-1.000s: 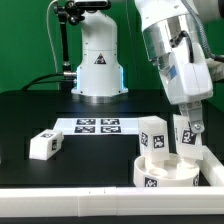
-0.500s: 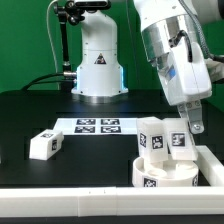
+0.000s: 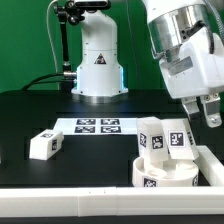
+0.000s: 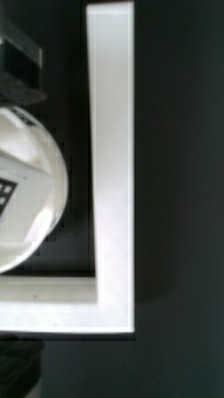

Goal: Assemble stool

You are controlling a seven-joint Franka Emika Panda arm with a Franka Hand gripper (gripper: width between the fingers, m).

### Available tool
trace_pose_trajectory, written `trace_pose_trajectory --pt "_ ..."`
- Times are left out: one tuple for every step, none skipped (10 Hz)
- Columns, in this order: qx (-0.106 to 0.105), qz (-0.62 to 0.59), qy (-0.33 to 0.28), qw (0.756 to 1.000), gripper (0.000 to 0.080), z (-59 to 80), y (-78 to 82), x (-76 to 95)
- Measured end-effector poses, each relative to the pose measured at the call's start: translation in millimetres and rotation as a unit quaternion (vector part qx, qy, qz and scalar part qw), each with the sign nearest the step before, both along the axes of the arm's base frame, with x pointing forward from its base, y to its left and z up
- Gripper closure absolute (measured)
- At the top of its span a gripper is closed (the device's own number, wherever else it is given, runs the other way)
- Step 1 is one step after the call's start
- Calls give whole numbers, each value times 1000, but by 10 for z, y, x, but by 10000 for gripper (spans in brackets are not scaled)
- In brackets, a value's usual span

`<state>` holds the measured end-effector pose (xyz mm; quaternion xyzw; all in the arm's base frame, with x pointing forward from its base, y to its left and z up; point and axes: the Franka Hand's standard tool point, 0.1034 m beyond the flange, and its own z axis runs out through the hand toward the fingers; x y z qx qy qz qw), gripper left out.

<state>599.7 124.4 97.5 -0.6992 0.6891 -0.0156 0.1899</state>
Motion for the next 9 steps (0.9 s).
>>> trace_pose_trajectory --pt "-9 28 -7 1000 151 4 9 -3" --pt "-19 60 -15 998 150 -12 -2 -8" --pt "-28 90 -22 995 150 -12 -1 -8" --pt "-35 114 -29 992 150 -13 8 -10" --pt "-29 111 -22 993 150 -19 77 -37" --pt "-28 130 -18 991 150 0 127 -53" --pt "-32 153 -16 988 150 55 160 -43" --pt "-36 175 -14 984 150 102 189 -31" --pt "-38 195 -12 980 150 151 228 -40"
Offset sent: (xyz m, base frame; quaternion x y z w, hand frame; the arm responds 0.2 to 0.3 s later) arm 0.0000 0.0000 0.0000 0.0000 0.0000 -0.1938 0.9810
